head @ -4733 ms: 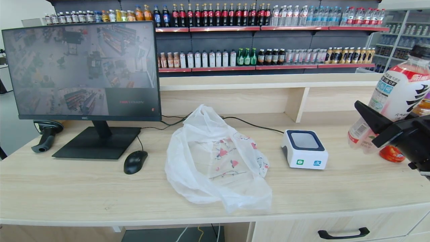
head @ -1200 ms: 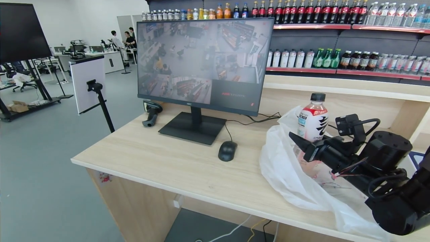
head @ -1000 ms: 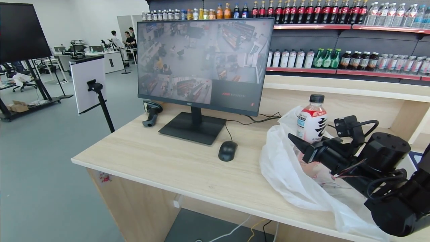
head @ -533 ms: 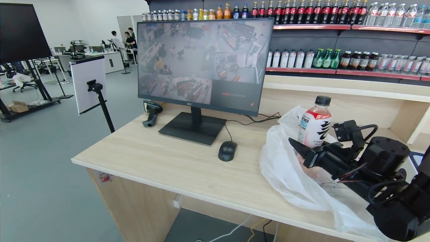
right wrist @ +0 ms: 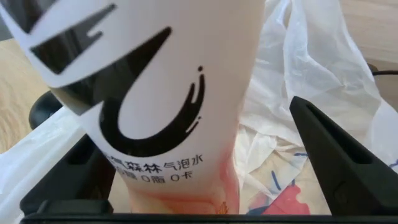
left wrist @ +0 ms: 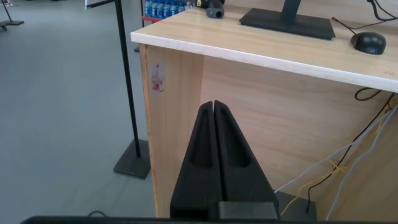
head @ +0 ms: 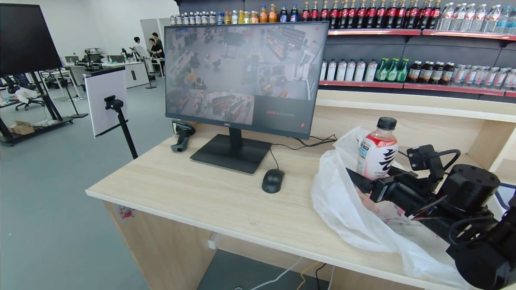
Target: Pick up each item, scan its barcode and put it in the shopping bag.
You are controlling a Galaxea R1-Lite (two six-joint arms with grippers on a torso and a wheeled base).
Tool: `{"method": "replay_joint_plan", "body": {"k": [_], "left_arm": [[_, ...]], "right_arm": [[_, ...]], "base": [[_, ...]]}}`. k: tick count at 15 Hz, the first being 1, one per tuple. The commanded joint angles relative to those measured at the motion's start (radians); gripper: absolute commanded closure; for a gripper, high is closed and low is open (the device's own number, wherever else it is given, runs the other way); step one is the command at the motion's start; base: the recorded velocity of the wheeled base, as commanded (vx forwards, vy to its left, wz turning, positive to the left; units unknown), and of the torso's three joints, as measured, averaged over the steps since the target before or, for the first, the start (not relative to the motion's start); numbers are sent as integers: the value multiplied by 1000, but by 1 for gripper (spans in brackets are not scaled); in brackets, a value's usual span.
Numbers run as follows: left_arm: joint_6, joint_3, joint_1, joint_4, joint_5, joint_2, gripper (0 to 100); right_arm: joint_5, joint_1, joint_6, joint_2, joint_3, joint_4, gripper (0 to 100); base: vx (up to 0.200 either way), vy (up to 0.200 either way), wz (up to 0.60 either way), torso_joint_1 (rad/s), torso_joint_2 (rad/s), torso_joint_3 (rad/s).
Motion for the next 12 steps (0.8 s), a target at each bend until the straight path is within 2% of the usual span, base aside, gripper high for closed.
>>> {"method": "replay_joint_plan", "body": {"k": [1, 4, 12], "left_arm": [[0, 0, 0, 0, 0, 0, 100], [0, 0, 0, 0, 0, 0, 100], [0, 0, 0, 0, 0, 0, 100]], "right_arm": [[1, -26, -2, -36, 15, -3, 0], [9, -44, -68, -78, 58, -3, 0], [15, -32, -66, -176, 175, -3, 0]], "base": [[0, 0, 0, 0, 0, 0], [0, 0, 0, 0, 0, 0], [0, 0, 0, 0, 0, 0]]}}
